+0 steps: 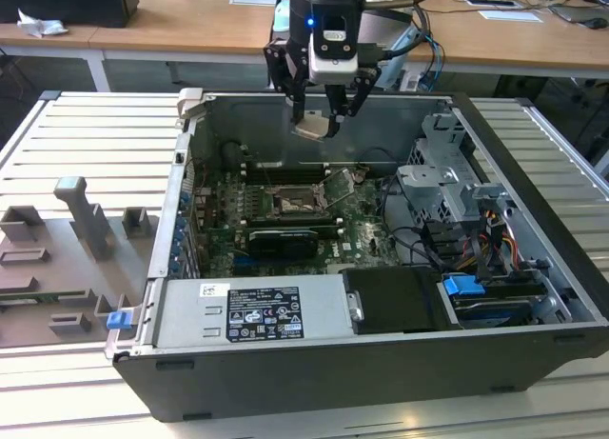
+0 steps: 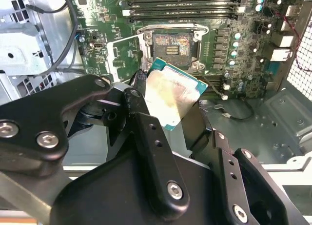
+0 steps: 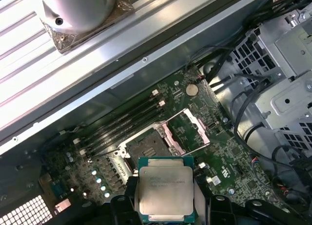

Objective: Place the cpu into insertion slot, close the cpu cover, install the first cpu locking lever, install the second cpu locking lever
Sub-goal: 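Place the cpu into insertion slot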

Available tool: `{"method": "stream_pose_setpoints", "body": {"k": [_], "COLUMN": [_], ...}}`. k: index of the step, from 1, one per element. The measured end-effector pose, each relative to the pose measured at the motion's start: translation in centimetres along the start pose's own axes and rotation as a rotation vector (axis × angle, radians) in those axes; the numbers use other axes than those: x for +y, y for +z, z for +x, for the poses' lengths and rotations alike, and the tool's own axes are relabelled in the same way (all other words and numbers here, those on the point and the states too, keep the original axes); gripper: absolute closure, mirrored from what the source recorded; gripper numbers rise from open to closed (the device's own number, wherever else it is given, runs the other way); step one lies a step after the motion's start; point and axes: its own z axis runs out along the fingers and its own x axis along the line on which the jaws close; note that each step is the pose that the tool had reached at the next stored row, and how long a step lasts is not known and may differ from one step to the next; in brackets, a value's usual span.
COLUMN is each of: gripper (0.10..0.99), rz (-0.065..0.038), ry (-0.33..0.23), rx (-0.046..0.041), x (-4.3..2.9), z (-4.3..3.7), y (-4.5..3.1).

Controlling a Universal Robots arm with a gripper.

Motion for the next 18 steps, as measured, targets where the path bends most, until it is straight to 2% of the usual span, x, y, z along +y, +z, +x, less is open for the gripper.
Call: {"method": "stream_pose_setpoints", "body": {"k": [6, 18], "gripper": [0.549, 0.549], "rz": [-0.001, -0.003], "ry": [0.037, 0.176], "rx": [-0.0033, -0.0154], "x": [0.0, -0.03], "z": [0.0, -0.01], "y": [0.02, 0.31]}}
